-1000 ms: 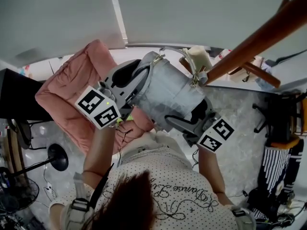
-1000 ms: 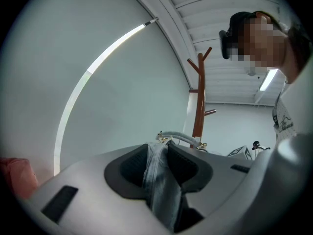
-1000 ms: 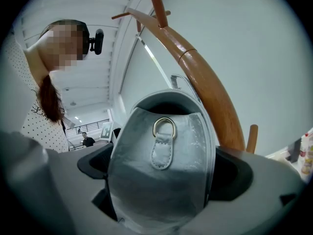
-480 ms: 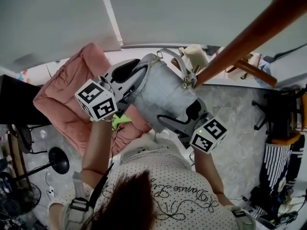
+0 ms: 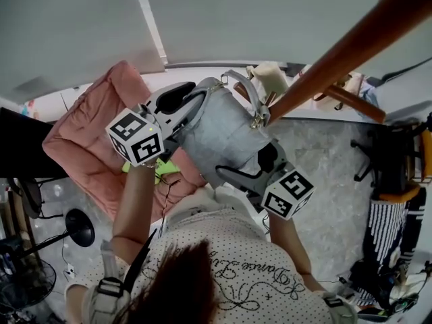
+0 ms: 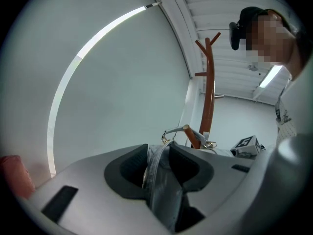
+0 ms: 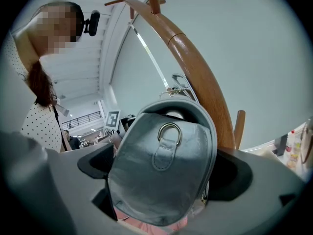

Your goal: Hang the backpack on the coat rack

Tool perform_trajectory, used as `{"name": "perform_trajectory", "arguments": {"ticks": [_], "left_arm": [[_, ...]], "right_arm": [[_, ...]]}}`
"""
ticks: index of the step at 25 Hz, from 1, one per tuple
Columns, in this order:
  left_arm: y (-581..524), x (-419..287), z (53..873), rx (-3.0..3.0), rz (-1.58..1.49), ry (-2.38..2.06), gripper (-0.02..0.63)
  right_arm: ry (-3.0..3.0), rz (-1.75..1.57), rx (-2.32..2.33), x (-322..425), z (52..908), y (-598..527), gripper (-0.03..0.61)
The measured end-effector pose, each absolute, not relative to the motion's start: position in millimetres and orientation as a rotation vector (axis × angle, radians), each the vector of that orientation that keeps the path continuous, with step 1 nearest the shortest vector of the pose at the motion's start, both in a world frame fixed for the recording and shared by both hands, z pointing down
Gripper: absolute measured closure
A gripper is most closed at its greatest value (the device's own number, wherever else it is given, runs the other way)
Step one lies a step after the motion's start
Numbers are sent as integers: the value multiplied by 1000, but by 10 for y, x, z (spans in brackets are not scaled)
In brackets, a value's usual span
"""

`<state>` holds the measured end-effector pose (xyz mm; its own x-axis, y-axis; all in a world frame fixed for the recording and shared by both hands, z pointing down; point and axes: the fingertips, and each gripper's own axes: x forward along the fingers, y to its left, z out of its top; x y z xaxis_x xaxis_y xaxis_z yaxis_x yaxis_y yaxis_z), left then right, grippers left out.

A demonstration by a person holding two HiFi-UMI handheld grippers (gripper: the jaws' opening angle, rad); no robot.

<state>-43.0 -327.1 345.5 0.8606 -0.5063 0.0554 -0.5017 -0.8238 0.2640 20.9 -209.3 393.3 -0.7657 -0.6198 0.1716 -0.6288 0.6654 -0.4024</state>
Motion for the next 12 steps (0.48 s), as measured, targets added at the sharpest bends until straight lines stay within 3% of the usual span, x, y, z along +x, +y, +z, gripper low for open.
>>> {"name": "perform_trajectory", "arguments": {"ticks": [7,12], "left_arm": [[-3402,-372,3604,2757,1,-769,462],[-3447,-300,3781,2723,-25,-750,454]], "right_arm": [[-2834,723,1072,221,3975,-2050,8],[-2829,743,1088,326,4025,-2034,51]]}}
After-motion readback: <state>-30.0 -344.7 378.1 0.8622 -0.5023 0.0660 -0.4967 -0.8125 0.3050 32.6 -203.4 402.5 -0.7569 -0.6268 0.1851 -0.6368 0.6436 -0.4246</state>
